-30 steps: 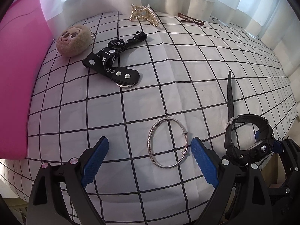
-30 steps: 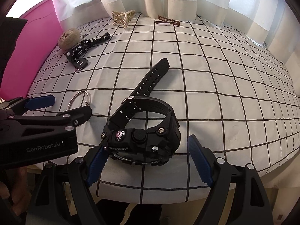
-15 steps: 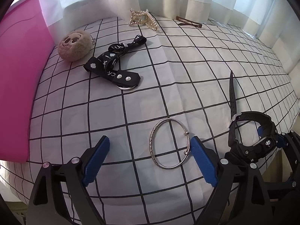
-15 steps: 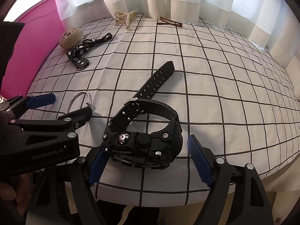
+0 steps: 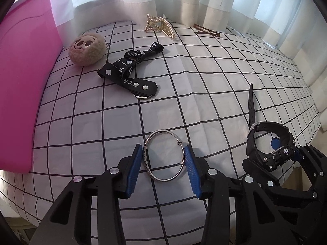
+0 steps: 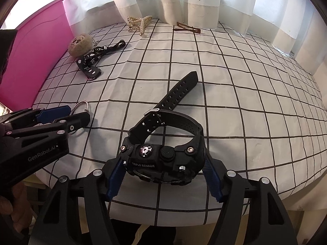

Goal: Organize jewelry
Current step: 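Close the right gripper on the black watch while the left gripper grasps the silver bangle, then carry the watch and bangle into the pink tub and open both grippers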

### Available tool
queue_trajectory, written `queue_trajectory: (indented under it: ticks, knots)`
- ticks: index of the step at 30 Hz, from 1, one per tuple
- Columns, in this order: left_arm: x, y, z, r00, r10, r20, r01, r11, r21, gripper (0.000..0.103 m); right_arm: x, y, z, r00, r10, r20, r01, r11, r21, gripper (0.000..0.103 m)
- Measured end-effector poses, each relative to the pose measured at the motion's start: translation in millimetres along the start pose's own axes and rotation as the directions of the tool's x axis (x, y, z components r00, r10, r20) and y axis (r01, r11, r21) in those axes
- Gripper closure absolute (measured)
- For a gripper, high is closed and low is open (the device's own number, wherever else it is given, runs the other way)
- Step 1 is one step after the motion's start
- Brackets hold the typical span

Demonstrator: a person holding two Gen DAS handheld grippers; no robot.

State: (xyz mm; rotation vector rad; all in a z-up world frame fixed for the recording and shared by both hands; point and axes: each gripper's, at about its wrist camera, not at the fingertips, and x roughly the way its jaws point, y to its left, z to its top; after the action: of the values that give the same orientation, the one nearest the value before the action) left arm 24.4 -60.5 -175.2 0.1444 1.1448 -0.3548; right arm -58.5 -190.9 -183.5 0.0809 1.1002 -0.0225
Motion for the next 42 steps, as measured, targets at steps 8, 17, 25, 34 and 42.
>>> queue_trajectory:
  ticks: [8,17,25,34,42]
  knots:
    - [-12,8,2,1.0,0.012,0.022,-0.012,1.0,-0.015,0.062,-8,-1,5,1.0,0.013,0.026,-0.013,1.0,0.013,0.037]
    - [-33,15,14,0.998,0.01,0.067,-0.007,0.999,-0.038,0.062,-23,-2,17,0.998,0.014,0.062,-0.015,1.0,0.008,0.037]
    - [-54,22,25,0.994,0.016,0.109,-0.01,0.998,-0.06,0.062,-43,4,34,0.994,0.016,0.108,-0.014,1.0,-0.017,0.037]
    - [-92,35,41,0.982,0.042,0.186,-0.023,0.995,-0.1,0.062,-75,16,65,0.982,0.035,0.188,-0.022,0.997,-0.069,0.037]
    - [-139,54,62,0.954,0.083,0.288,-0.041,0.988,-0.148,0.062,-108,37,101,0.959,0.074,0.274,-0.036,0.989,-0.14,0.037]
